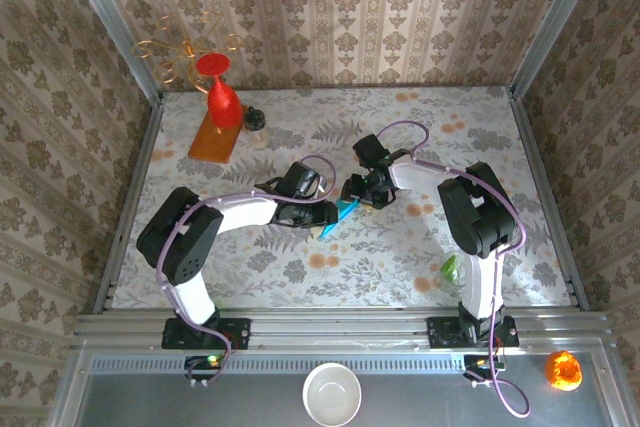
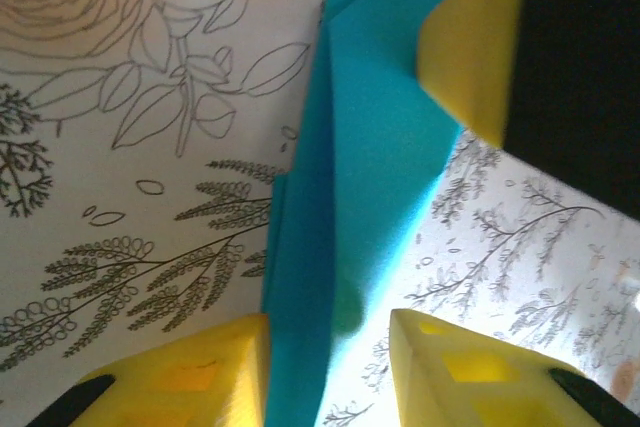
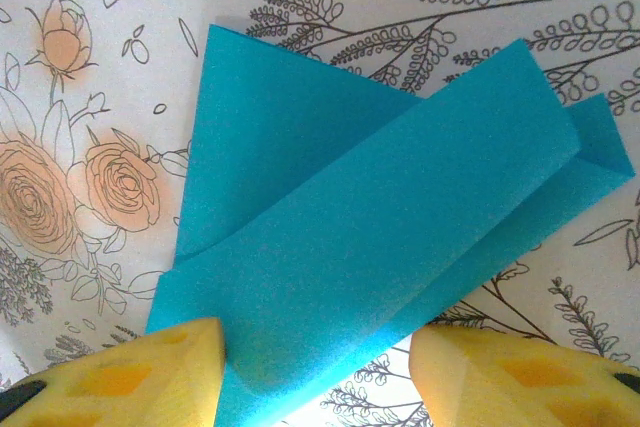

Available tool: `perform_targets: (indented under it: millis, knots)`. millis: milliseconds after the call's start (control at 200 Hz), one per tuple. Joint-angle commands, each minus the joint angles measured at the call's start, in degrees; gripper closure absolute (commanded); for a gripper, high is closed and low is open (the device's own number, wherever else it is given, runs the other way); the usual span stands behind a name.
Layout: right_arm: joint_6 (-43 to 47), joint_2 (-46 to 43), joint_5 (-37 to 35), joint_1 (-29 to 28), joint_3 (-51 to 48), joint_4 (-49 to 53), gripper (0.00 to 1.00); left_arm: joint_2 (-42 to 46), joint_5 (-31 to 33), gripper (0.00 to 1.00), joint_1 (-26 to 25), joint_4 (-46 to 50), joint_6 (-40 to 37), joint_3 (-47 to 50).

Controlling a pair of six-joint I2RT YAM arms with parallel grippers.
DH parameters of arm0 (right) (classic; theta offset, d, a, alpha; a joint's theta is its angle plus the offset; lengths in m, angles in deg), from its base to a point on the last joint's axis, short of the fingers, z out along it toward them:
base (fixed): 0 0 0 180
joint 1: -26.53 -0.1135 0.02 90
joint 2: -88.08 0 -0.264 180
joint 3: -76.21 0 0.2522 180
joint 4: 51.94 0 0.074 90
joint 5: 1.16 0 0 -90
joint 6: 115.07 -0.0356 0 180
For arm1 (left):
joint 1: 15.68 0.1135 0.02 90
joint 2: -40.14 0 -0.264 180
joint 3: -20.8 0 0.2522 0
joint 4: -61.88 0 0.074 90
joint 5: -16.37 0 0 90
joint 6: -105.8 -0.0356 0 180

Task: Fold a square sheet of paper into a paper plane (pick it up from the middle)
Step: Fold the wing for the fifth time at the center of the table.

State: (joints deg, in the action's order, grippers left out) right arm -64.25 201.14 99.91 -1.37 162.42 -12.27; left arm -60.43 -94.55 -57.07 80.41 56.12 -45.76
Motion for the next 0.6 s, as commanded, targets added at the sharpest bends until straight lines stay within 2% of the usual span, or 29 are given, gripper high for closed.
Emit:
perform_targets:
  millis: [0,200,380,595]
  knots:
    - [0.1,7.8,-2.8,-0.1,-3.3,-1.6,0.42,-1.2,0.9,0.65,-0.1,2.7,-1.3,-1.5]
    - [0.0,7.8,-2.6,0.0,-3.4,-1.6,0.42,-3.0,1.1,0.73,-0.1,3.3,-0.9,-1.5]
    - [-0.2,6.6,-1.0,0.2,-3.5,-1.7,0.42,-3.9,0.9,0.74,-0.1,3.6,-0.7,-1.3]
    - [0.2,-0.6,2.5,1.6,-4.5,-3.4,0.41,-4.6,1.5,0.74,-0.2,5.2,-1.1,-1.3]
